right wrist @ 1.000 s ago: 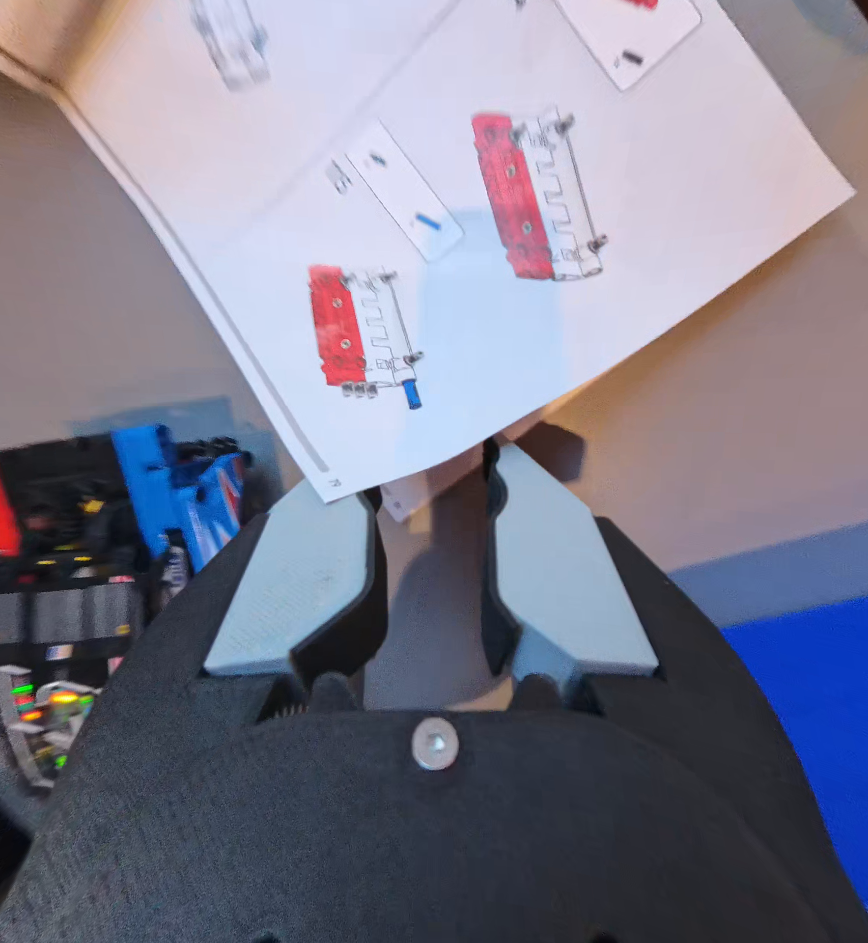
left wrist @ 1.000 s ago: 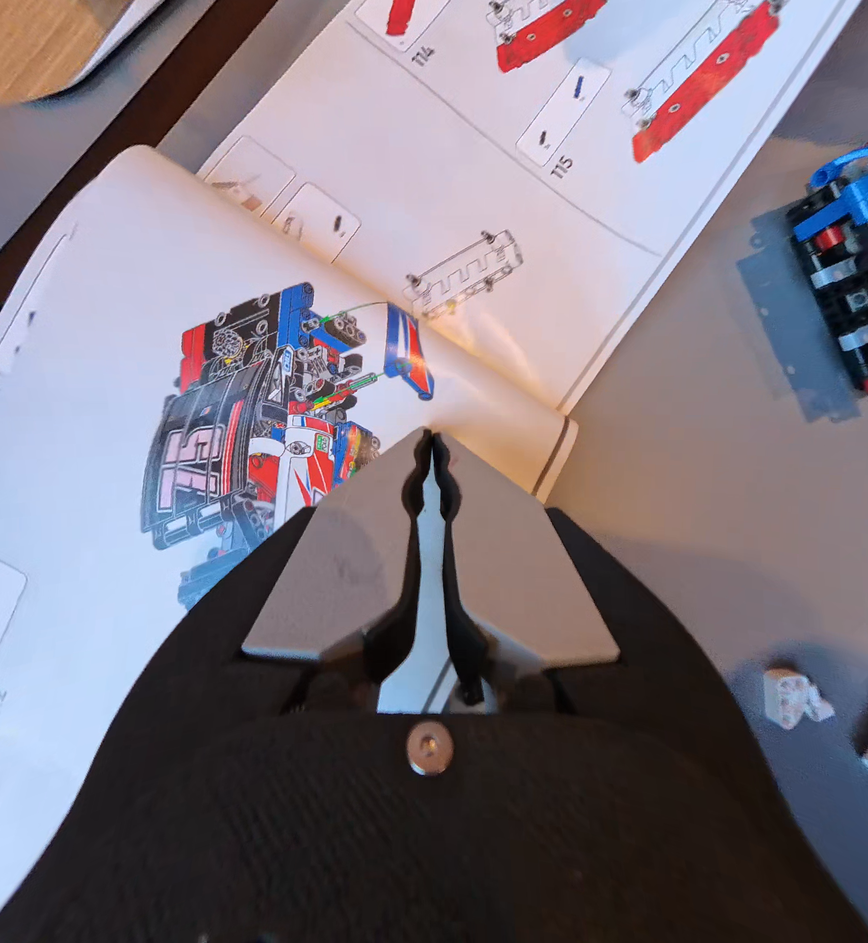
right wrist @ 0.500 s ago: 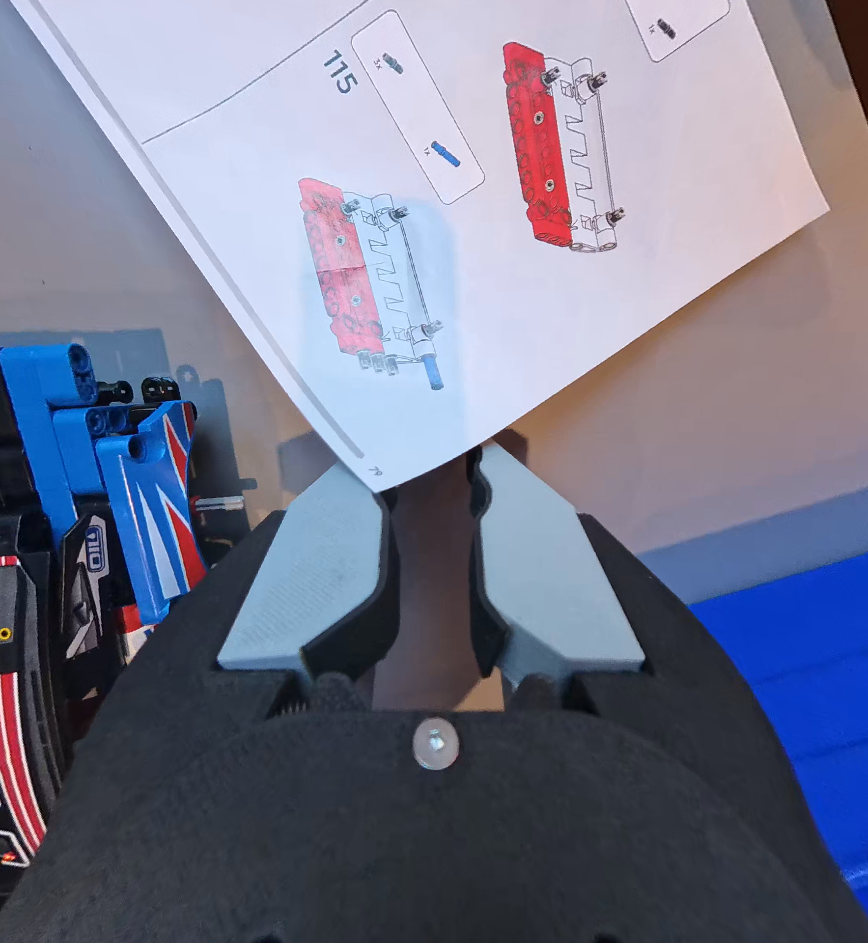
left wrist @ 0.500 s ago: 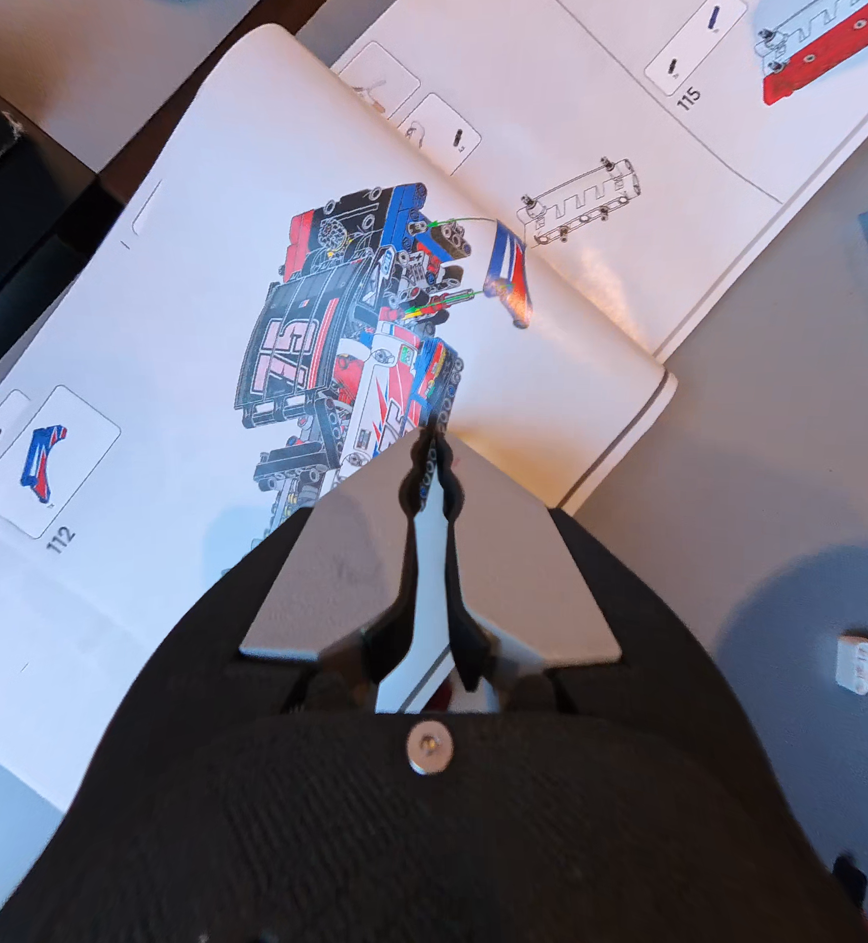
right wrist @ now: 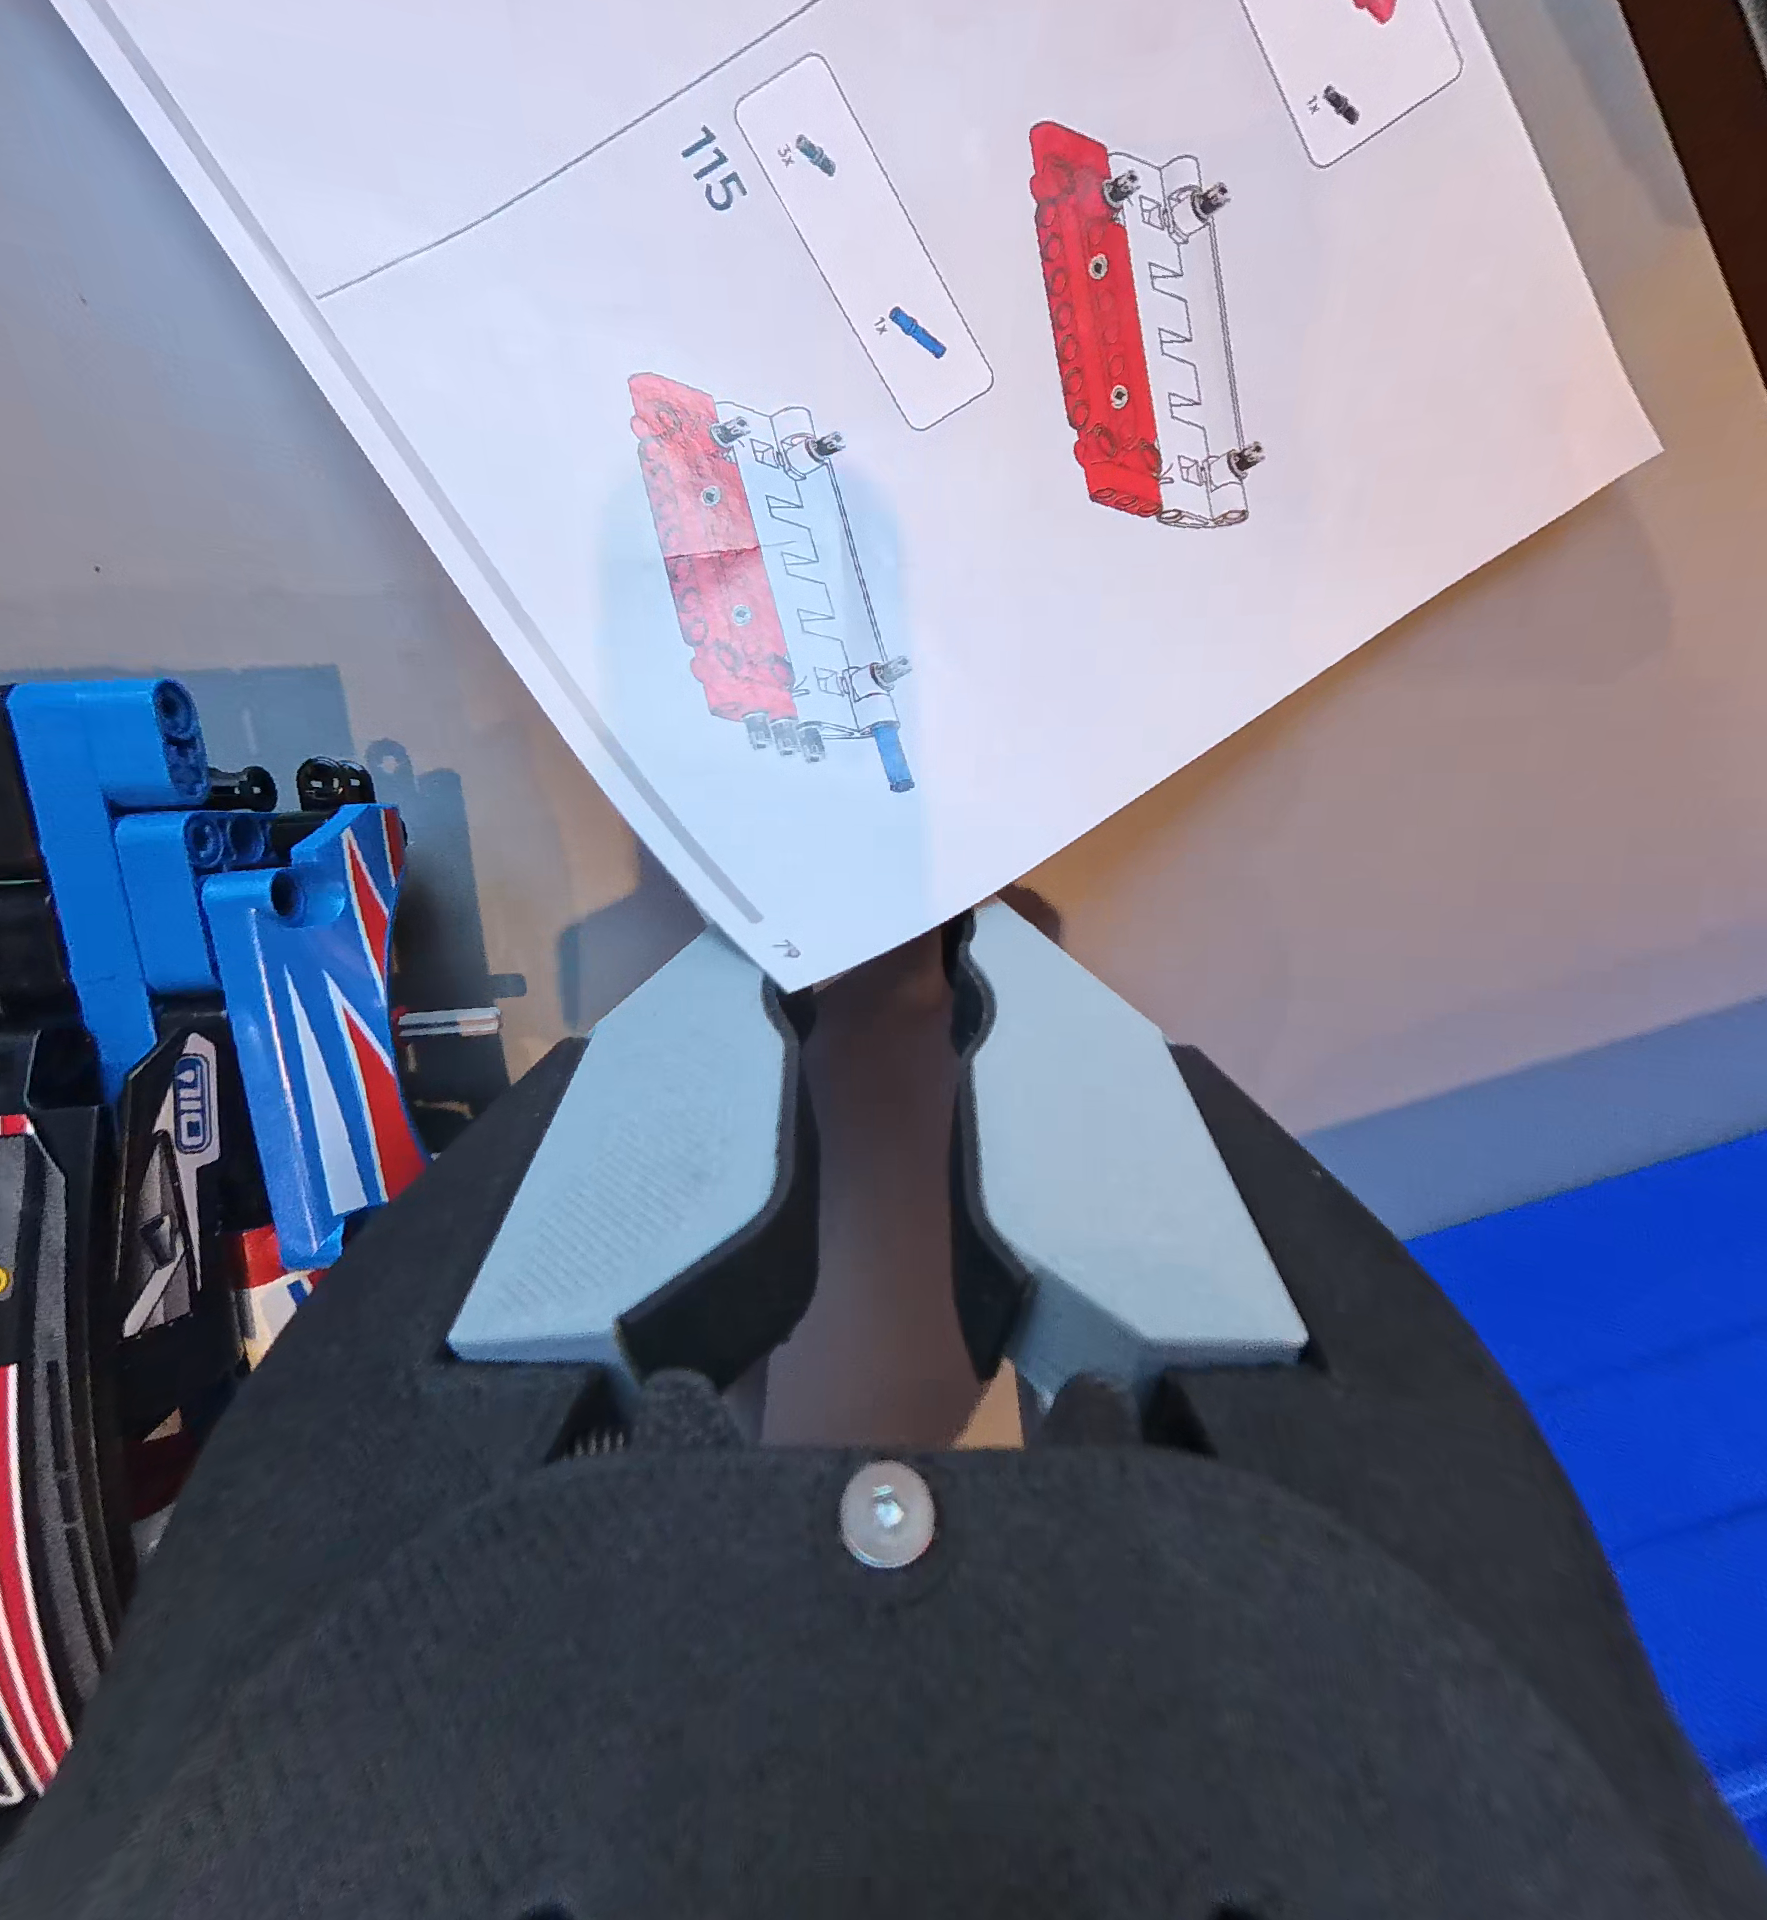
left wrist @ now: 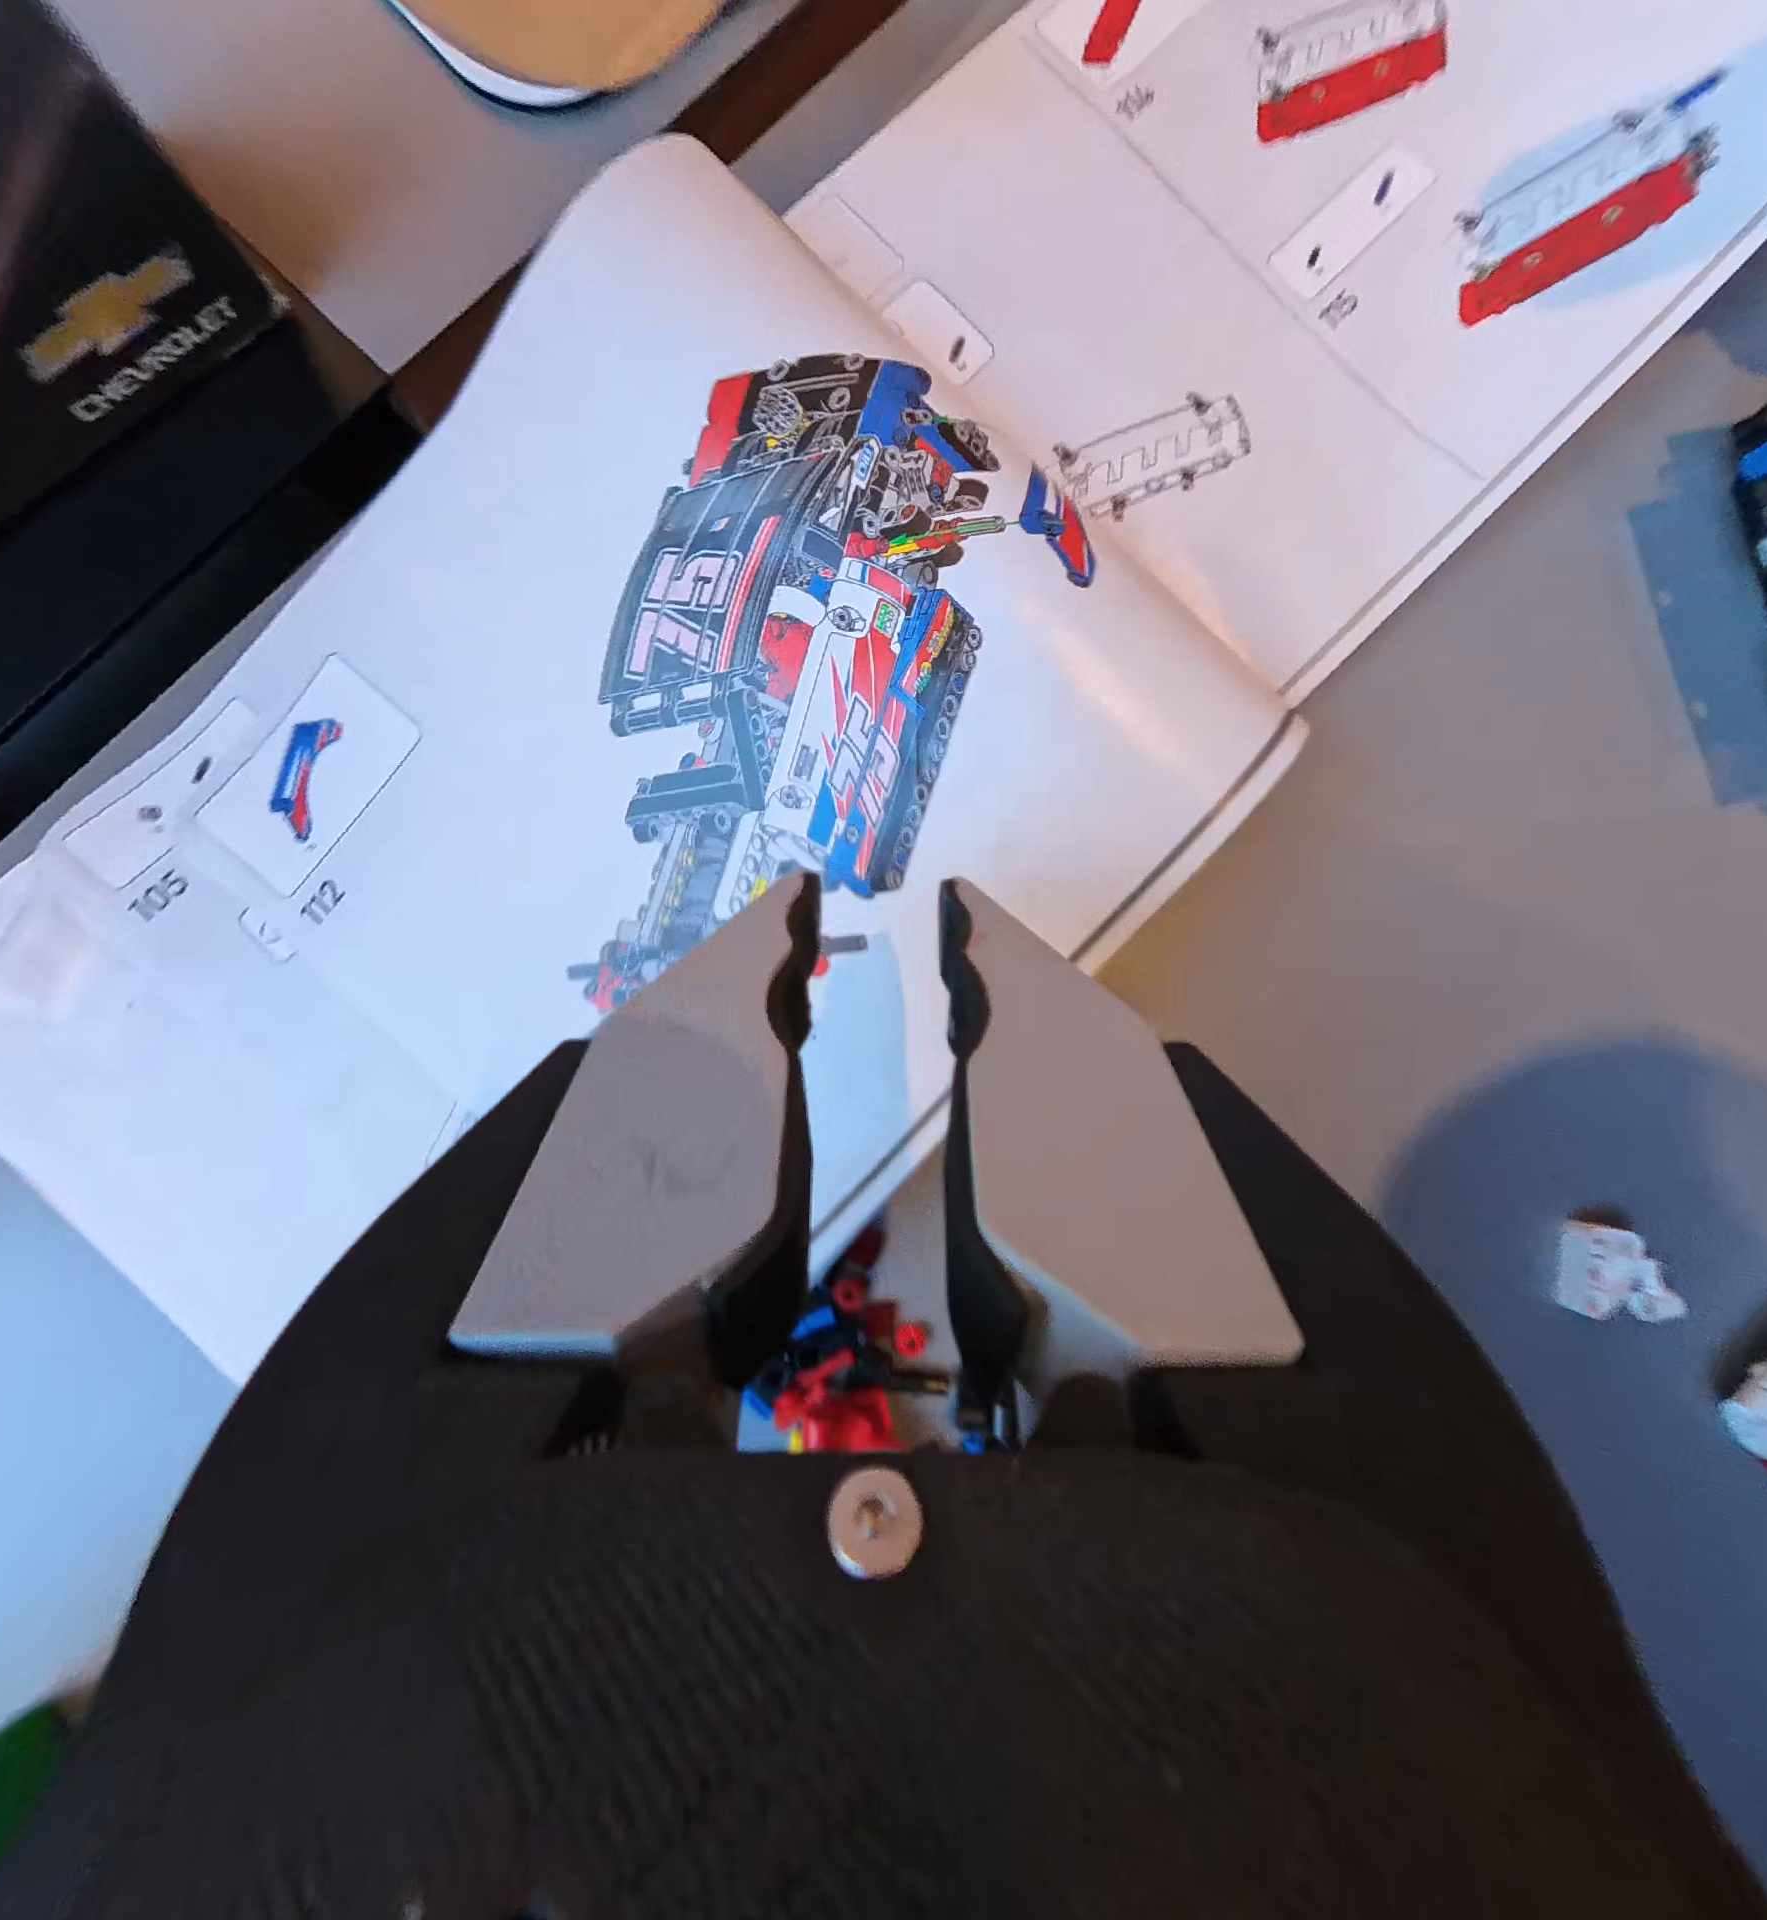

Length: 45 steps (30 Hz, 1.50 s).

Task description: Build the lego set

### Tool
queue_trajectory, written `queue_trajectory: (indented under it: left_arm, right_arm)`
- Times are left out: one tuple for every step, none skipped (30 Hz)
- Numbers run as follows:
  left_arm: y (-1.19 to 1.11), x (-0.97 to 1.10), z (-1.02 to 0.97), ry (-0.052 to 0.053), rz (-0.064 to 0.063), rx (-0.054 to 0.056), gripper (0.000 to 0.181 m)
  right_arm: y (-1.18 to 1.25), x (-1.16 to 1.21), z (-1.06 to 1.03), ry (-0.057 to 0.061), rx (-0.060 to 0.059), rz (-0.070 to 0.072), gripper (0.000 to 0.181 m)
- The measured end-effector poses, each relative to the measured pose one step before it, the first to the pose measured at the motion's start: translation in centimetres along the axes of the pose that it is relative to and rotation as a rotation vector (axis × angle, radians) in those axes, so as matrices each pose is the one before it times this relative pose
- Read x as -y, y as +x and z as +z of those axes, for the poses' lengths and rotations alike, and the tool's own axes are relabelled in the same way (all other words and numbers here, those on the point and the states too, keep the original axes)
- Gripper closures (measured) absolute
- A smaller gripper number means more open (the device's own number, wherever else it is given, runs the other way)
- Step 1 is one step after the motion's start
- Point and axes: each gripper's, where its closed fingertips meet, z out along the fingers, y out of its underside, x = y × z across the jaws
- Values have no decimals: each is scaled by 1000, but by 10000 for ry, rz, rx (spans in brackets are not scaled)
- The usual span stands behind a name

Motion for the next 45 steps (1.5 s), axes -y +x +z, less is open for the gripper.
queue_trajectory:
  left_arm:
    - [150,131,-1004,224,-219,18,160]
    - [272,147,-1112,246,-239,-35,158]
    - [364,228,-1220,316,-253,-55,155]
    - [448,324,-1303,409,-249,-62,154]
    - [532,334,-1317,458,-250,-88,152]
    - [677,264,-1245,454,-277,-149,150]
    - [792,179,-1133,433,-295,-216,148]
    - [801,28,-979,391,-276,-224,147]
    - [693,-168,-821,310,-249,-173,146]
    - [559,-379,-693,211,-208,-126,146]
    - [331,-496,-593,177,-192,-35,146]
    - [96,-614,-523,130,-180,46,146]
    - [-78,-691,-471,97,-187,84,145]
    - [-98,-651,-449,127,-204,34,144]
    - [-113,-536,-395,178,-221,-21,142]
    - [-128,-452,-332,183,-222,-63,141]
    - [-179,-346,-250,190,-190,-52,138]
    - [-317,-250,-176,203,-163,18,138]
    - [-395,-158,-100,191,-158,55,137]
    - [-374,-29,-25,197,-137,33,137]
    - [-273,82,53,204,-130,-17,137]
    - [-194,192,116,202,-143,-49,137]
    - [-144,223,160,179,-106,-63,137]
    - [-112,165,207,110,-81,-47,137]
    - [-67,144,217,61,-67,-61,137]
    - [24,162,222,61,-36,-88,136]
    - [32,187,193,63,-19,-71,136]
    - [35,235,166,98,8,-53,136]
    - [64,250,145,119,31,-59,136]
    - [28,244,135,109,16,-38,136]
    - [0,222,112,110,1,-23,136]
    - [-26,211,118,96,-19,-28,136]
    - [27,225,99,93,-39,-54,136]
    - [65,280,82,119,-33,-61,136]
    - [81,307,73,133,-13,-42,136]
    - [76,238,94,93,-14,-36,136]
    - [177,108,122,4,-18,-74,136]
    - [158,0,95,-45,21,-47,136]
    - [54,-48,29,-48,72,46,136]
    - [-32,-123,-17,-64,98,105,136]
    - [-87,-165,-78,-71,99,125,136]
    - [-143,-190,-88,-54,69,132,136]
    - [-99,-176,-102,-31,12,80,136]
    - [-15,-178,-82,-21,-49,2,136]
    - [7,-177,-73,-20,-80,-25,136]
  right_arm:
    - [-18,5,-5,53,-2,7,160]
    - [-24,-7,-1,47,2,6,160]
    - [-14,3,3,42,-4,2,161]
    - [-7,10,-7,37,-13,-3,161]
    - [-15,0,-2,33,-16,-14,162]
    - [-25,8,-2,31,-22,-30,162]
    - [-23,8,-6,31,-38,-45,163]
    - [-1,14,-6,41,-60,-60,163]
    - [-4,9,-11,57,-70,-64,163]
    - [-13,2,-15,64,-64,-49,163]
    - [-12,8,-10,68,-55,-24,163]
    - [-2,7,-6,74,-47,3,163]
    - [-20,-12,-1,83,-26,29,164]
    - [-50,-7,-5,90,13,53,165]
    - [-64,-4,-1,92,39,66,166]
    - [-34,4,5,92,39,50,167]
    - [-2,7,3,93,25,19,166]
    - [35,7,3,86,11,8,165]
    - [23,6,-6,69,26,24,165]
    - [0,1,8,51,48,51,165]
    - [6,5,1,37,53,62,165]
    - [4,-8,2,25,43,41,165]
    - [1,7,-5,14,28,2,165]
    - [1,-1,-1,6,13,-26,165]
    - [1,5,1,4,3,-35,165]
    - [10,3,0,2,3,-34,165]
    - [1,6,3,4,10,-22,165]
    - [-1,0,1,13,16,-1,165]
    - [1,0,0,24,16,11,165]
    - [3,3,0,33,13,15,165]
    - [7,6,1,35,10,16,165]
    - [3,-2,-5,29,5,4,165]
    - [2,0,-4,12,2,-32,165]
    - [-4,2,-1,-17,1,-67,165]
    - [5,1,3,-42,-3,-61,165]
    - [-6,2,4,-48,-11,-29,165]
    - [-4,-7,-5,-30,-14,-24,166]
    - [-23,5,8,0,-9,-36,166]
    - [0,0,-5,24,2,-18,166]
    - [1,8,5,38,23,26,166]
    - [-1,5,-5,45,39,56,166]
    - [-1,-7,-1,45,45,58,166]
    - [1,0,-10,46,48,49,166]
    - [-40,-4,-16,49,68,40,165]
    - [-99,5,-12,48,116,43,162]
